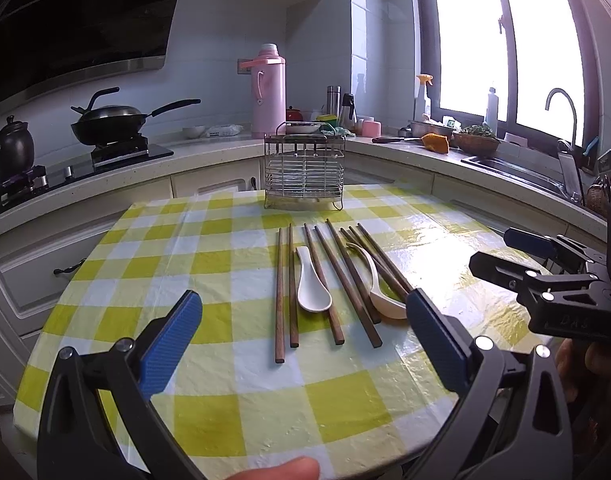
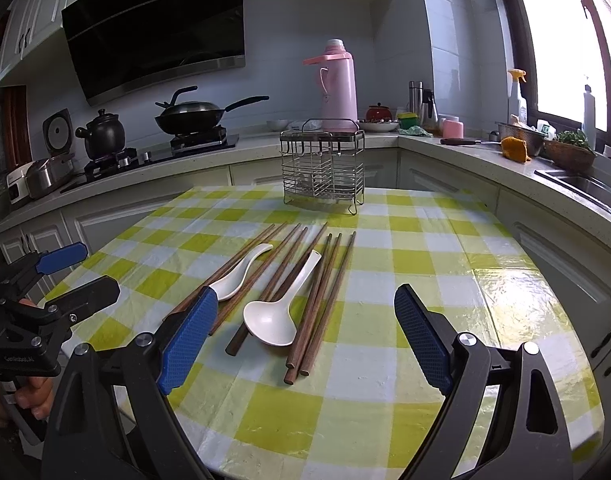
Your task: Organize utensils
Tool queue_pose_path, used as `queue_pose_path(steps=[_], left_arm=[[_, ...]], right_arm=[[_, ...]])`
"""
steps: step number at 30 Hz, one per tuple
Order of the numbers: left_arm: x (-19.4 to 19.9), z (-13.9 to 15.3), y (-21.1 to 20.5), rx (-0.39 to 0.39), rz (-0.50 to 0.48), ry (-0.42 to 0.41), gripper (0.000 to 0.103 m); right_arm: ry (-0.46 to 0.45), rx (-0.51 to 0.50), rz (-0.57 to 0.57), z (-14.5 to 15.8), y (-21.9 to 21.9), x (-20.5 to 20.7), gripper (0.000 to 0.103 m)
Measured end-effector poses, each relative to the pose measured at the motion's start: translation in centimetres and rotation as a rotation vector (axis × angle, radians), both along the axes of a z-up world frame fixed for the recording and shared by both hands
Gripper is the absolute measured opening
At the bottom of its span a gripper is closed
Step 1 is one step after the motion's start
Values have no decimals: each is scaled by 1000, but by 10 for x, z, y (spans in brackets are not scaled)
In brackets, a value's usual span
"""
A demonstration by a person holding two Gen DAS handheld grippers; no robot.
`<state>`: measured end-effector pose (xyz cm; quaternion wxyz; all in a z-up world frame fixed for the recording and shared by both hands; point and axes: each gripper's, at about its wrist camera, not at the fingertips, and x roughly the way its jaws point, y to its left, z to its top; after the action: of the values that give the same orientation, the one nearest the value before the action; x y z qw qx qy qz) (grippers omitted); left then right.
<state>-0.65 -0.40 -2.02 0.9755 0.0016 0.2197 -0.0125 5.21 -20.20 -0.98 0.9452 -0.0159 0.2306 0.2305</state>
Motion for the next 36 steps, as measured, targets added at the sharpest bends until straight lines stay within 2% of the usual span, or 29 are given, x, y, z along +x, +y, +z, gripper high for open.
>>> queue_pose_path(steps=[36], left_arm=[[-1,4,3,-12,8,-18,99]], right_arm=[[-25,4,-2,5,-1,-7,84]])
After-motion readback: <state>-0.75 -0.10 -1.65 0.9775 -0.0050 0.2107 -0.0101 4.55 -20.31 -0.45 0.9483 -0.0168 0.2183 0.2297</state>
